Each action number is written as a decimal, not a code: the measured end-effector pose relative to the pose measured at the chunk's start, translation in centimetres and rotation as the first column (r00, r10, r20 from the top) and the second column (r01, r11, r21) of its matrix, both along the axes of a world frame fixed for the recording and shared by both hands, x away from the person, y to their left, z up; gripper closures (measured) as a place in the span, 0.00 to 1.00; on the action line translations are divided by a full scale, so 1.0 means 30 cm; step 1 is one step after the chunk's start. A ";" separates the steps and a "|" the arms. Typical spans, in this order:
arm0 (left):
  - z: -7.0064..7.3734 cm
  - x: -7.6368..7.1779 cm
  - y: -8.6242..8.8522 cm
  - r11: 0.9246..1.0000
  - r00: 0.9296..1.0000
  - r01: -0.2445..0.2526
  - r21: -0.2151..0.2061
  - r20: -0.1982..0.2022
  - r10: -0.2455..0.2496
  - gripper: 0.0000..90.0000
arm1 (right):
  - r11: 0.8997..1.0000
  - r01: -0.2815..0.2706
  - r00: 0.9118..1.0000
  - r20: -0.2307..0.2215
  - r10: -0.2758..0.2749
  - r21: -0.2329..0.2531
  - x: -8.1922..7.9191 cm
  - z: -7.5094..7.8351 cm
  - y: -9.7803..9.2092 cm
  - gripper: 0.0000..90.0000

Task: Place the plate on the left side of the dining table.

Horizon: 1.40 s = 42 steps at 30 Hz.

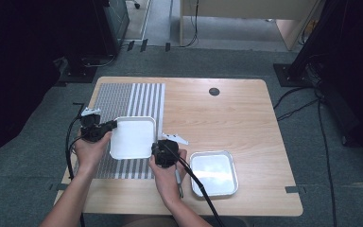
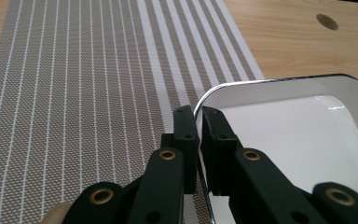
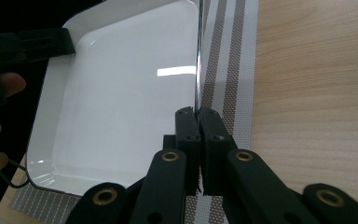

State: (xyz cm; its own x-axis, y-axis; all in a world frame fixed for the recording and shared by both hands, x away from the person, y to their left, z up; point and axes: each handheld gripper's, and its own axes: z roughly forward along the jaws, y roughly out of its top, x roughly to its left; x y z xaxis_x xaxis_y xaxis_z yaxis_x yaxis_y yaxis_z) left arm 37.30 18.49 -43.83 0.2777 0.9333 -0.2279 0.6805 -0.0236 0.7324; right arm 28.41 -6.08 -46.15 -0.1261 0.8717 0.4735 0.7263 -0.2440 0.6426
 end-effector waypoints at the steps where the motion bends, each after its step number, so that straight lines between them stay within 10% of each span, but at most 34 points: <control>1: -0.006 0.016 0.008 1.000 1.000 -0.003 0.002 -0.005 0.003 0.96 | 1.000 0.002 1.000 -0.003 -0.002 -0.004 0.014 -0.003 0.016 0.99; 42: -0.188 0.374 0.113 0.998 0.995 -0.070 -0.002 -0.073 0.070 0.92 | 0.996 0.041 0.996 -0.070 -0.046 -0.073 0.313 -0.133 0.220 0.94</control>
